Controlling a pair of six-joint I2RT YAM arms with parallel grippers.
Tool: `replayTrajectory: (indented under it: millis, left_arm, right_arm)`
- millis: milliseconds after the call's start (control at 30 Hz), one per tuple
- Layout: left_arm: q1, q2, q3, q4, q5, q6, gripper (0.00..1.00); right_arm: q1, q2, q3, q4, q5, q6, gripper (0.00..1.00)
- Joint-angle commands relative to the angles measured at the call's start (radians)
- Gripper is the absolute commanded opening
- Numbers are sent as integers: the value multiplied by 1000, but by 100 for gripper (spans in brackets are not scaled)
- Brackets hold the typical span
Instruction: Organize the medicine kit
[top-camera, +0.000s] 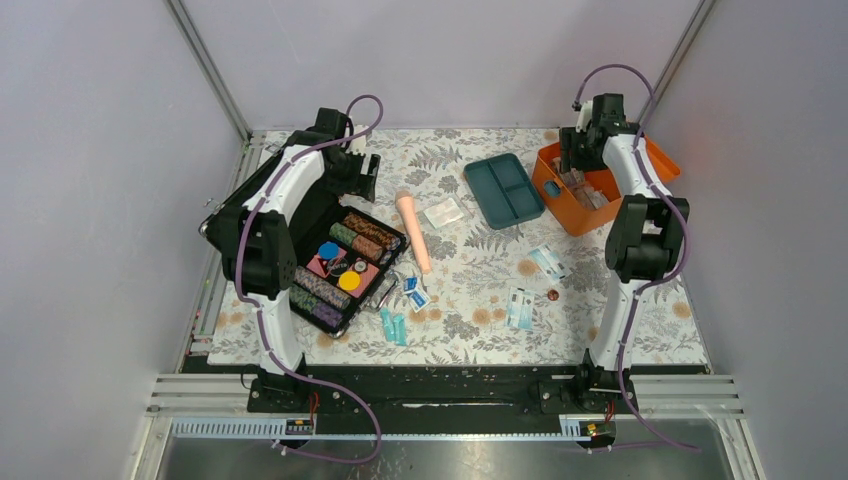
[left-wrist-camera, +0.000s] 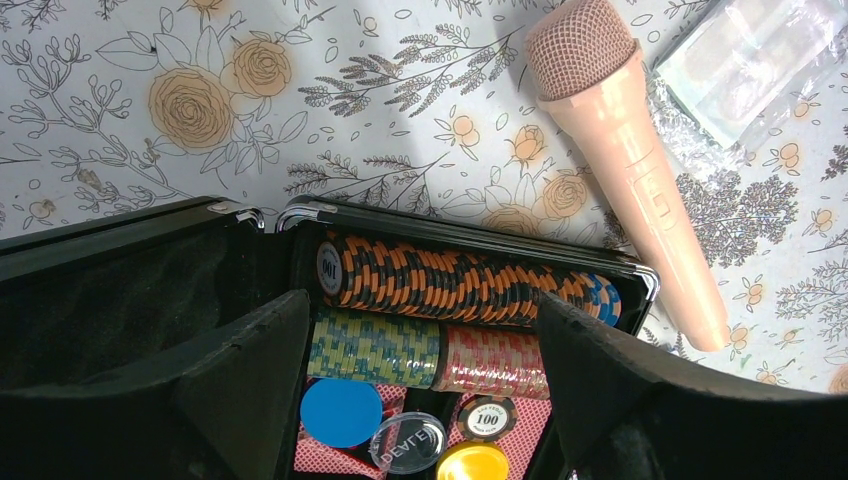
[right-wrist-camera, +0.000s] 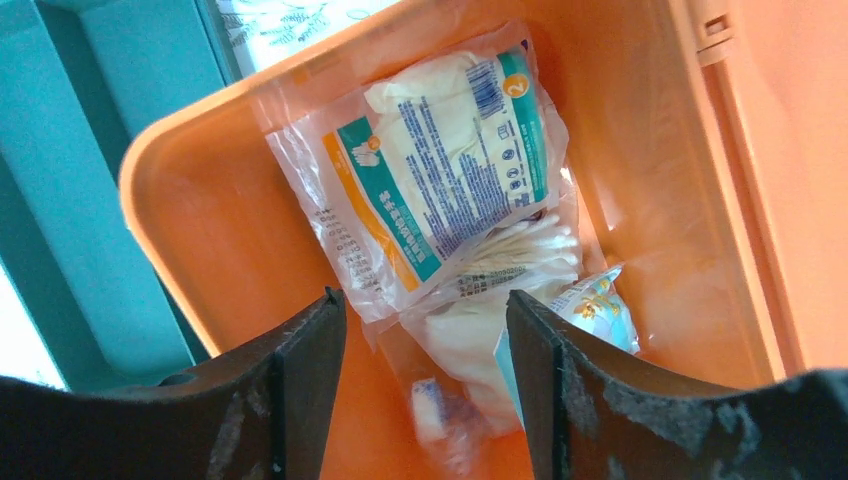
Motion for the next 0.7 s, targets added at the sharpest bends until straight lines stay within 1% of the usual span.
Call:
replayTrajectory:
  millis: [0,133,167,267,300,400,467,567,667]
  left_arm:
    - [-3,-17,33,16,-4,6,82]
    - [-11,-7,50,17,2,5,82]
    - [-14,-7,49,17,3,9,82]
    - [-42,-27,23,24,-29,73,82]
    - [-53,-37,6,32,-38,101,82]
    - [-78,-81,-56,64,-40,162,82]
    - [-91,-95,-82,70,-30,193,82]
    - [-104,-101,-104,71,-12,213,82]
    - [-108,-98,-116,67,12,221,82]
  right_arm:
    - [6,-102,62,-2,-45,49,67]
    - [8,-139,52,-3,-99,77,70]
    - [10,-149,49,-3,-123,72,72]
    - [27,-171,40,-21,-240,7,79]
    - [38,-178,36,-26,-252,-5,80]
    - [65,-198,19,-43,-291,-61,80]
    - [111,-209,5,-66,-314,-106,79]
    - [153,-232,-33,-89,-339,-150,77]
    - [196,-248,-75,-107,-364,-159,77]
